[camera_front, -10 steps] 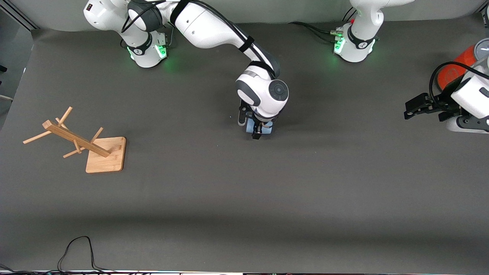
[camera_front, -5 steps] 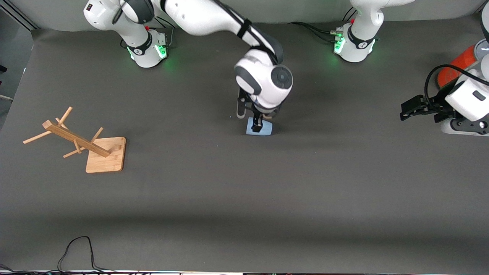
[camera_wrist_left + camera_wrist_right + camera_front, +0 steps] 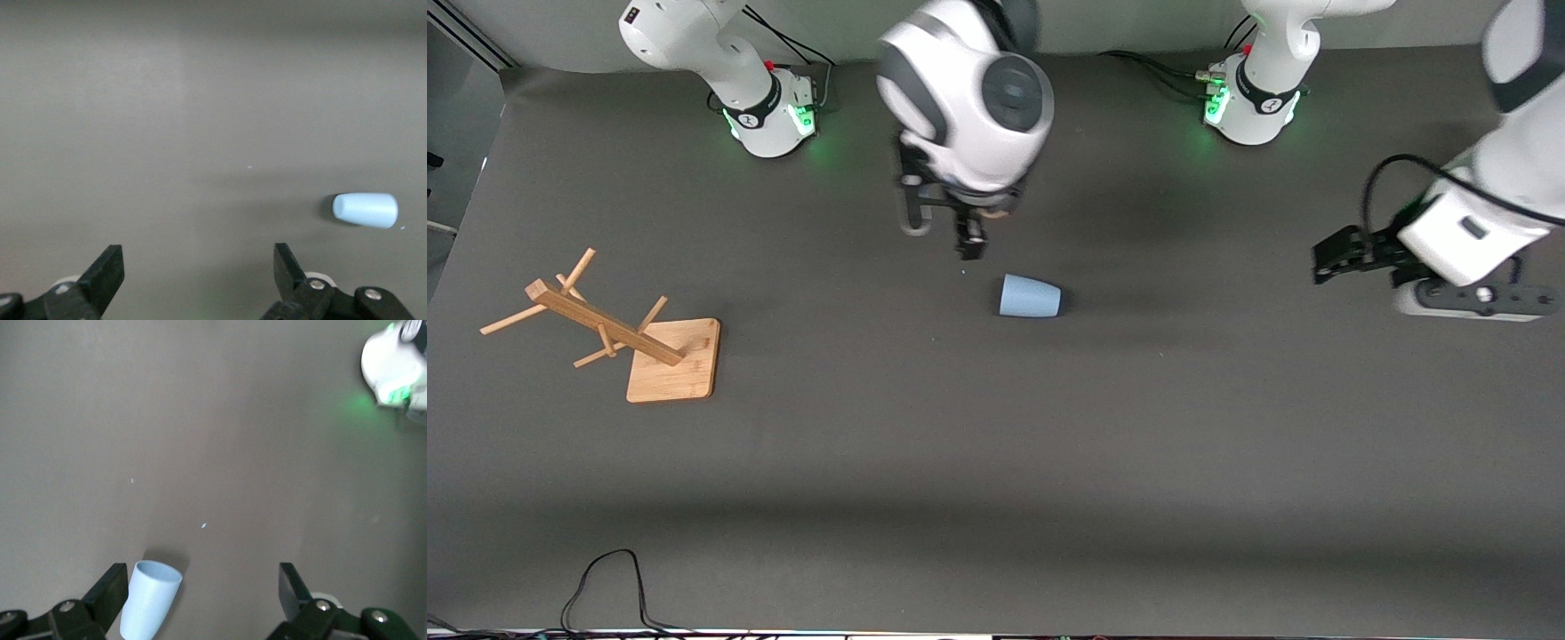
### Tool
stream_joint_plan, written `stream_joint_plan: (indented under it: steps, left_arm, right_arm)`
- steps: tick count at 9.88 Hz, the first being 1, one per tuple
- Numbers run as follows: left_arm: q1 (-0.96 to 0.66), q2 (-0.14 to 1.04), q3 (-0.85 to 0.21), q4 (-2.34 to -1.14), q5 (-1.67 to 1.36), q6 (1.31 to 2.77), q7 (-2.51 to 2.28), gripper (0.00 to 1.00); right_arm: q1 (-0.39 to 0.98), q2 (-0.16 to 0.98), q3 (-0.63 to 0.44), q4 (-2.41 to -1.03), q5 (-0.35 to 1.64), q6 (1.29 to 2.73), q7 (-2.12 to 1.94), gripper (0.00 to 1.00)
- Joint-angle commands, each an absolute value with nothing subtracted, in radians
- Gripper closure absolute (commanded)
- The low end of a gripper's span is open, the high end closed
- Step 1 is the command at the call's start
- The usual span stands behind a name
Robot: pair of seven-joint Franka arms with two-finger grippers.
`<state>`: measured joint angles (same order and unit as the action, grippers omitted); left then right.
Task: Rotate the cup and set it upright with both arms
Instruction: 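Withdraw the right gripper while the left gripper reaches the cup, then grasp the cup lying on its side with the left gripper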
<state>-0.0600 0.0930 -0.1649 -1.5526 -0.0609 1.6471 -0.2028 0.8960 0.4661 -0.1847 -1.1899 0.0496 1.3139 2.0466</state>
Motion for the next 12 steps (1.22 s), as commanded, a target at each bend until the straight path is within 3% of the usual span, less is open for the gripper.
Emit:
stream_joint_plan:
  steps: [1, 5, 10, 12]
  left_arm:
    - [-0.174, 0.112, -0.152, -1.551, -0.049, 1.706, -0.364, 0.00]
    - [-0.372, 0.190, -0.152, -1.548, 0.046, 1.799, -0.607, 0.00]
    - [-0.625, 0.340, -0.152, -1.540, 0.217, 1.816, -0.897, 0.00]
    - [-0.714, 0.449, -0.152, -1.503, 0.283, 1.827, -1.023, 0.00]
  right_arm:
    - [0.778, 0.321, -0.183, -1.279, 0.063, 1.261, 1.778, 0.00]
    - [0.460, 0.085, -0.175, -1.468, 0.058, 1.269, 1.216, 0.00]
    - [0.126, 0.049, -0.115, -1.479, 0.045, 1.324, 0.575, 0.00]
    - [0.066, 0.040, -0.103, -1.521, 0.037, 1.417, 0.345, 0.00]
